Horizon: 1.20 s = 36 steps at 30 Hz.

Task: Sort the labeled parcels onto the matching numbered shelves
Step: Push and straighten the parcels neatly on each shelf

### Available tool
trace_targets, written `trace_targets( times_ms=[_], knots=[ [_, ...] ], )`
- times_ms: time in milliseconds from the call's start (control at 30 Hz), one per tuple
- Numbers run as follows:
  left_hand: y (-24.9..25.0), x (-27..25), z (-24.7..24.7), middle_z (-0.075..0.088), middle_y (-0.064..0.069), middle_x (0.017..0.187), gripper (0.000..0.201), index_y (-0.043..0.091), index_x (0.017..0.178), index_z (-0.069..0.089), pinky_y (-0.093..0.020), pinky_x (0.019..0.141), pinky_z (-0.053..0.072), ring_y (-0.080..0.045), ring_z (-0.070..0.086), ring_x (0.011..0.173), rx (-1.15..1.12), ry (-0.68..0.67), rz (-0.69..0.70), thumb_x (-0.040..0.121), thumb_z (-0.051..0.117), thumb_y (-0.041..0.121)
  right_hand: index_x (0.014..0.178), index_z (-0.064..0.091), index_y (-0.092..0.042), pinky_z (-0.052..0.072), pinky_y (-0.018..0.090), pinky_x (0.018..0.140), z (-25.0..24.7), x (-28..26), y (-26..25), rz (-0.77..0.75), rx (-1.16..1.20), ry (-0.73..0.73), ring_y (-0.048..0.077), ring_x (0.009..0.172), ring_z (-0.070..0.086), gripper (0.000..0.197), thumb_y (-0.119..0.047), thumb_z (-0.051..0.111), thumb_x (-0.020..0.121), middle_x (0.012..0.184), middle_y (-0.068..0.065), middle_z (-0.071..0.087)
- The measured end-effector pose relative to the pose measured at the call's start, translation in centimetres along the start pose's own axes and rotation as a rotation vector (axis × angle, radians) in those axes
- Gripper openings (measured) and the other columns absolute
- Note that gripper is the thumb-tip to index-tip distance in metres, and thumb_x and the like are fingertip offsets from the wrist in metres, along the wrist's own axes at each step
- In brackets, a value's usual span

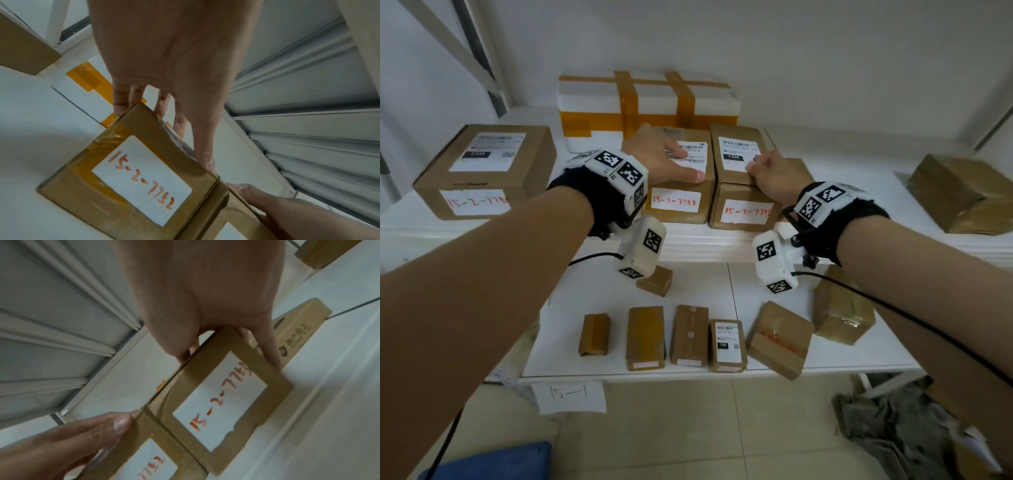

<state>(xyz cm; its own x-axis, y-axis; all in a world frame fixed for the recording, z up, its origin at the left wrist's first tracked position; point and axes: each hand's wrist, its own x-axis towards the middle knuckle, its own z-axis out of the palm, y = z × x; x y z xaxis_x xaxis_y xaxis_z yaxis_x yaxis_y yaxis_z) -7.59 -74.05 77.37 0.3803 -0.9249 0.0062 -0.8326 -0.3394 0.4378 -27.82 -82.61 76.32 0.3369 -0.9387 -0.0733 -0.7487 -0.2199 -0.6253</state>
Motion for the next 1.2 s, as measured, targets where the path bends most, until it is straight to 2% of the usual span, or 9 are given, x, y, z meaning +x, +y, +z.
trace_targets(
  times_ms=[67,167,533,667,767,833,1000,1100,1200],
  knots=[
    [0.3,0.0,0.1,0.032,-0.008,0.150,0.076,0.033,0.138,0.056,-0.049,0.112,0.038,-0.032,0.041,0.135,0.005,0.004,0.010,0.072,0.073,0.067,0.151,0.041,-0.021,0.043,0.044,0.110,-0.3,-0.3,0.5,-0.019,0.040,-0.016,0.028,0.128,0.052,0.045,-0.034,0.038,0.108,0.149,0.006,0.049],
    [0.2,0.0,0.2,0.031,-0.007,0.149,0.076,0.034,0.138,0.055,-0.048,0.112,0.038,-0.032,0.040,0.135,0.005,0.002,0.005,0.072,0.072,0.067,0.155,0.038,-0.019,0.040,0.042,0.114,-0.6,-0.3,1.0,-0.061,0.040,-0.030,0.029,0.138,0.047,0.049,-0.033,0.038,0.109,0.156,0.007,0.043],
    [0.2,-0.7,0.3,0.026,-0.006,0.152,0.075,0.038,0.139,0.053,-0.048,0.118,0.030,-0.032,0.034,0.141,-0.013,0.002,-0.029,0.073,0.069,0.071,0.150,0.045,-0.022,0.044,0.046,0.108,-2.1,1.9,4.1,-0.050,-0.017,0.031,0.033,0.128,0.054,0.046,-0.035,0.036,0.107,0.149,0.011,0.050],
    [0.4,-1.9,0.4,0.023,-0.005,0.159,0.075,0.036,0.145,0.047,-0.046,0.120,0.025,-0.031,0.028,0.146,-0.047,-0.012,-0.006,0.080,0.063,0.071,0.146,0.051,-0.026,0.042,0.034,0.094,-2.9,2.4,4.9,0.024,-0.097,0.123,0.035,0.124,0.054,0.042,-0.032,0.038,0.107,0.148,0.014,0.050],
    [-1.7,-2.5,-1.7,0.021,-0.006,0.161,0.084,0.038,0.150,0.038,-0.049,0.118,0.029,-0.033,0.031,0.145,-0.189,0.098,-0.087,0.078,0.056,0.078,0.143,0.053,-0.027,0.033,0.045,0.112,-2.1,1.3,2.7,0.127,-0.190,0.348,0.041,0.136,0.038,0.041,-0.025,0.044,0.104,0.153,0.019,0.035],
    [-4.6,-2.6,-4.1,0.025,-0.010,0.157,0.076,0.033,0.148,0.041,-0.049,0.116,0.030,-0.038,0.034,0.141,-0.144,0.192,-0.187,0.084,0.054,0.072,0.140,0.055,-0.023,0.030,0.050,0.113,-1.1,0.0,0.9,0.006,-0.157,0.494,0.042,0.136,0.035,0.043,-0.021,0.051,0.097,0.149,0.019,0.036],
    [-14.1,-4.5,-8.5,0.036,-0.013,0.150,0.064,0.029,0.143,0.047,-0.051,0.114,0.031,-0.044,0.036,0.137,0.138,0.221,-0.478,0.089,0.047,0.064,0.139,0.058,-0.023,0.033,0.047,0.114,3.5,-1.9,-3.2,-0.454,-0.102,0.260,0.035,0.136,0.040,0.045,-0.036,0.061,0.095,0.145,0.014,0.044],
    [-16.5,-6.0,-8.5,0.037,-0.013,0.156,0.069,0.021,0.152,0.037,-0.037,0.115,0.033,-0.036,0.040,0.139,0.151,0.085,-0.496,0.096,0.046,0.059,0.146,0.050,-0.028,0.027,0.048,0.119,6.1,-1.5,-4.0,-0.521,-0.180,0.026,0.034,0.142,0.033,0.060,-0.044,0.068,0.092,0.155,0.009,0.036],
    [-16.8,-5.6,-7.7,0.042,-0.013,0.153,0.065,0.017,0.150,0.040,-0.037,0.116,0.030,-0.034,0.042,0.138,0.140,0.069,-0.494,0.100,0.039,0.058,0.147,0.047,-0.029,0.031,0.052,0.118,7.3,-0.6,-3.1,-0.534,-0.143,0.003,0.036,0.137,0.040,0.060,-0.031,0.071,0.092,0.156,0.008,0.037]
  ],
)
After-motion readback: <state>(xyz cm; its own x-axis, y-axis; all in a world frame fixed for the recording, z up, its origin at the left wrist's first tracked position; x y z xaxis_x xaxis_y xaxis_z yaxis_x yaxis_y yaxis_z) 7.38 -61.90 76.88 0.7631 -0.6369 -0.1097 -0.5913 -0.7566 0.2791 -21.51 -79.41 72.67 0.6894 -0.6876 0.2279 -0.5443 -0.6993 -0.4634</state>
